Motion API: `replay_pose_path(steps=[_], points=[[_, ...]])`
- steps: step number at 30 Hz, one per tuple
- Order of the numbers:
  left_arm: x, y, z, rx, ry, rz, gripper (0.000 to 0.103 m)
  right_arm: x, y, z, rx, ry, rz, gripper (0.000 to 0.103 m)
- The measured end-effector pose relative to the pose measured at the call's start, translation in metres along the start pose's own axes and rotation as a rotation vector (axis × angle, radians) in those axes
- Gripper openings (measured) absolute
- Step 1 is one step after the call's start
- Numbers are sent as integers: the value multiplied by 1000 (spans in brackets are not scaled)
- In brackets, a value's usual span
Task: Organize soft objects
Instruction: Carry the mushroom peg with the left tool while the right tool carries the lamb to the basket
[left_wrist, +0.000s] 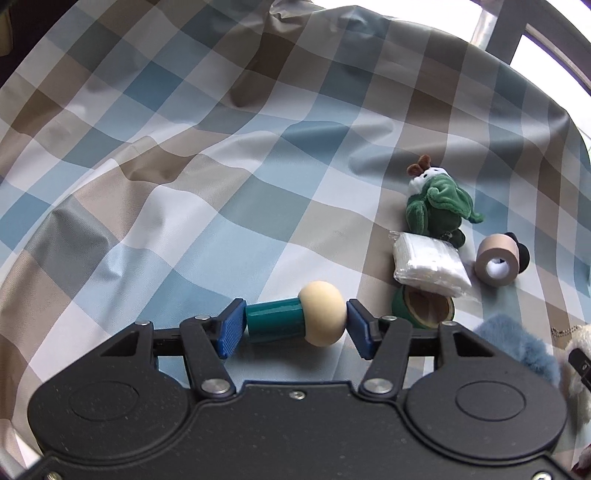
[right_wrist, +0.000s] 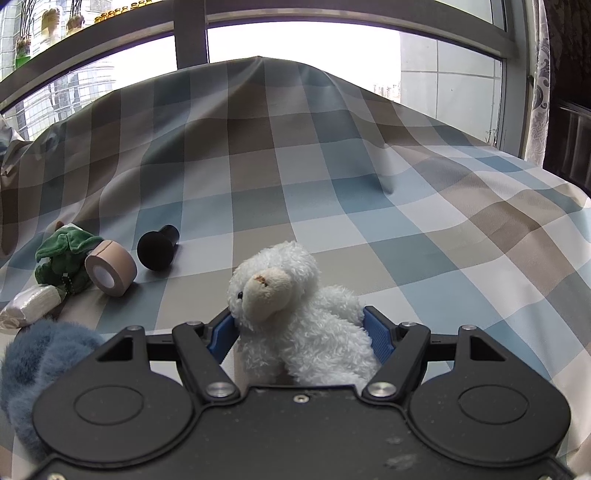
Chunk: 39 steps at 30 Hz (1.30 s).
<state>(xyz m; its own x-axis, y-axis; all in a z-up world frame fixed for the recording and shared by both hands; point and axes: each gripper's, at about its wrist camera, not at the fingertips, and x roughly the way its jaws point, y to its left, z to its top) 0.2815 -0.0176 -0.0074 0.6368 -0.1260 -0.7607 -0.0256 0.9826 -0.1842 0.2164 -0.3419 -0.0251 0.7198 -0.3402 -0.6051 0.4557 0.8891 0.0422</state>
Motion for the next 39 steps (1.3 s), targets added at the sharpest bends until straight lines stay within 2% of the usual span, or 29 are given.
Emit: replay_pose_path(steps=[8,12,20,24,30,39], points=[[-40,-9,-31,141,-36,-17,55,-3,2,-1,-17,-3,6,71],[-63,-14,-48,202,-70,-21,55,-8,0,-2,-11,-19,41,71],[-104,-11,-82,278,-119,-42,56,-36,0,-4,-17,-132,132,71],[-122,-5,-96,292,-132,-48,56,-47,-2,-5,-11,-163,138,71],[-138,4,-117,290,-127,-57,56,-73,-30,-14,125,-192,126,71],[-157,15,-138,278,-103,-100,56,-111,-56,-37,253,-152,166,71]])
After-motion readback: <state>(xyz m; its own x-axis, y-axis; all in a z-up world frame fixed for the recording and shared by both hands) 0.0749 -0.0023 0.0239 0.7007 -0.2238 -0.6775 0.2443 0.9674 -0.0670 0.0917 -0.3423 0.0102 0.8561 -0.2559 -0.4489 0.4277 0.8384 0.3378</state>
